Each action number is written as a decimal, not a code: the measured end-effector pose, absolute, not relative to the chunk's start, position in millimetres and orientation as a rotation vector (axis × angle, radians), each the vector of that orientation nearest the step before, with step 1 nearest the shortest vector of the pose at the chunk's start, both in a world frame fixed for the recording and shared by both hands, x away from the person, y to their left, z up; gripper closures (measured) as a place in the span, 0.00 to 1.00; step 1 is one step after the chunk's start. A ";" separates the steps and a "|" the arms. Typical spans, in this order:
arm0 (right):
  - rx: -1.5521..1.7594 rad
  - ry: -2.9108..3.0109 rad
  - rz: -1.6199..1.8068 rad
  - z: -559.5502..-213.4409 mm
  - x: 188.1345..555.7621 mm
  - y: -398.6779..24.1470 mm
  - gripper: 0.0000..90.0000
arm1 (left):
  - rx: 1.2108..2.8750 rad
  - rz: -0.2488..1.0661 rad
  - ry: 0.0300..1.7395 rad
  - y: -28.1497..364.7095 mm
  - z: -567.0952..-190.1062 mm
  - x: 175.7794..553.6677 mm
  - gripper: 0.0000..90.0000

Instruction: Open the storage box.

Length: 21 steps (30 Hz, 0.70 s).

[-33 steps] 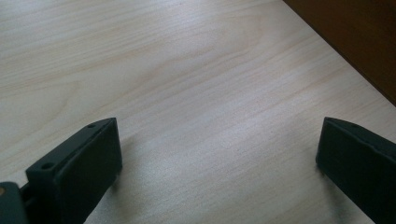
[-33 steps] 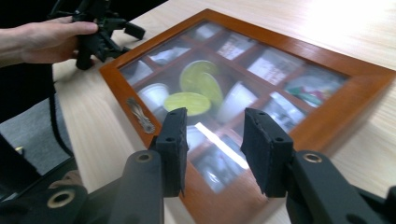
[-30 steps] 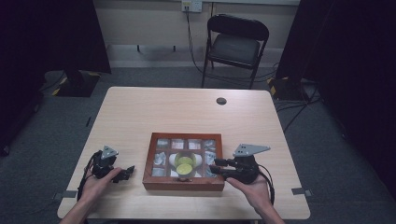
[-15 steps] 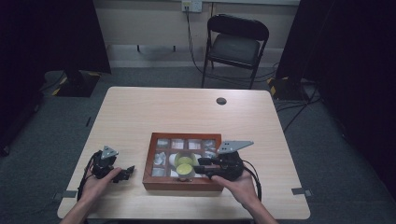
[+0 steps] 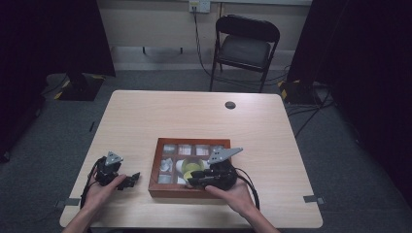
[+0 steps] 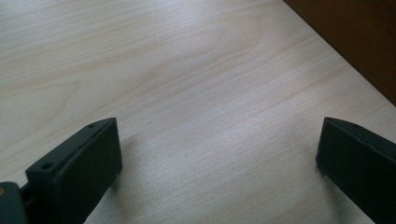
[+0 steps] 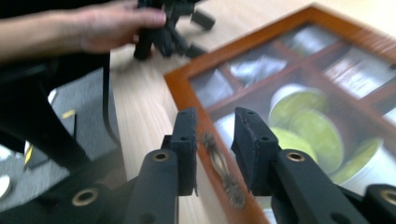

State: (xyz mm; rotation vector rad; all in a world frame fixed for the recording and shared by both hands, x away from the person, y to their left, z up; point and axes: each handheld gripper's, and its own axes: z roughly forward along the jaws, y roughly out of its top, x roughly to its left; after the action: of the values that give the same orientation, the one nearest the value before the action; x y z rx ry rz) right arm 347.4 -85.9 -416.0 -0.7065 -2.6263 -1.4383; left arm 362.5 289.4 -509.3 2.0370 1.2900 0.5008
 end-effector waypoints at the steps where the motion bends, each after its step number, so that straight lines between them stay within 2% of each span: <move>1: -0.696 -2.633 -1.432 -417.8 346.8 -85.1 0.80 | 2.037 0.501 1.290 289.4 -509.3 362.5 0.00; 7: -0.670 -2.644 -1.400 -424.6 347.7 -79.9 0.86 | 2.037 0.501 1.290 289.4 -509.3 362.5 0.00; 21: -0.675 -2.651 -1.367 -435.8 351.3 -76.9 0.87 | 2.036 0.500 1.291 289.3 -509.3 362.5 0.00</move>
State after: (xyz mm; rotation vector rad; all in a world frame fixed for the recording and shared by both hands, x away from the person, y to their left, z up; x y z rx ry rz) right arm 351.3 -76.9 -435.8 -0.6747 -2.6513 -1.3667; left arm 362.5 289.3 -509.3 2.0357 1.2908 0.4996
